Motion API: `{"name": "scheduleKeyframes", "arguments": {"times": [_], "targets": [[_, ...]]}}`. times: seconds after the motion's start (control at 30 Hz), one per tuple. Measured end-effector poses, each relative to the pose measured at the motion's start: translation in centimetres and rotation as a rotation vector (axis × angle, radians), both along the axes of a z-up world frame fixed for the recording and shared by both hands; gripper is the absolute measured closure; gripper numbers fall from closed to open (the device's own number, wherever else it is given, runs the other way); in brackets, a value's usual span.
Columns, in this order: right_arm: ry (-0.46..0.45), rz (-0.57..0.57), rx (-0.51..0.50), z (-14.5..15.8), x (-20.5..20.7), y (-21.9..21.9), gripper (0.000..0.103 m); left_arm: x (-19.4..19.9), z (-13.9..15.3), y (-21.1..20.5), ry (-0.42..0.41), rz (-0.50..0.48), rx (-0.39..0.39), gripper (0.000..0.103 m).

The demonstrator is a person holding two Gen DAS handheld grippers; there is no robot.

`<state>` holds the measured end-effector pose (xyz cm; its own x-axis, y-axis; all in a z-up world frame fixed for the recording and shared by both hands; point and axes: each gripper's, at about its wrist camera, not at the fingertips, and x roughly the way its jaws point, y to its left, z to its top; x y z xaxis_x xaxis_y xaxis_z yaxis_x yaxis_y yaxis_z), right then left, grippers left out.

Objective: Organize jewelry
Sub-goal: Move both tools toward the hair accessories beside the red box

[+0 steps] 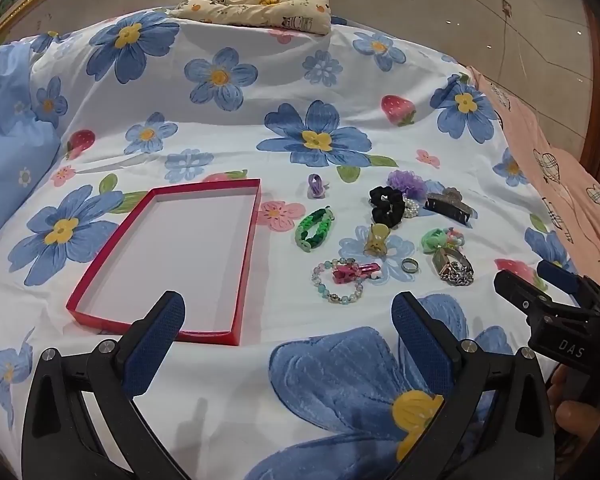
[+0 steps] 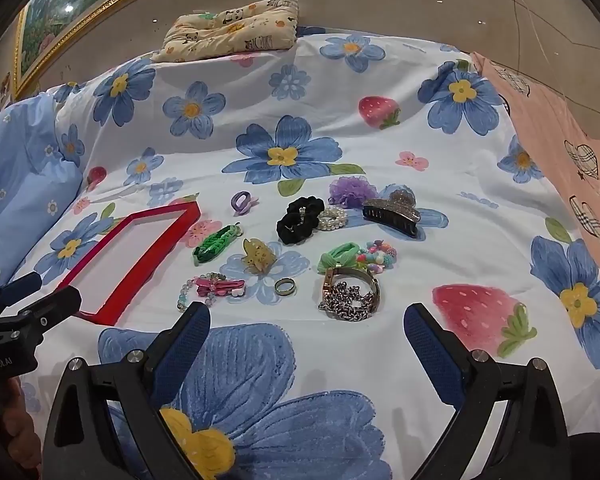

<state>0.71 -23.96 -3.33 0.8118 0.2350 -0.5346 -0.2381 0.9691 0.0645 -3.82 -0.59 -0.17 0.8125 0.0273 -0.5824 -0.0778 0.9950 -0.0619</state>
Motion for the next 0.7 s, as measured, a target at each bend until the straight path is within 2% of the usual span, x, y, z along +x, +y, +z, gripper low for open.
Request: {"name": "scheduleKeyframes", "arguments": {"times": [0.7], "targets": [[-0.01, -0.001, -0.014, -0.1, 0.0, 0.8, 0.004, 0.4, -0.4, -0.1, 0.005, -0.001, -0.004, 0.0]]}}
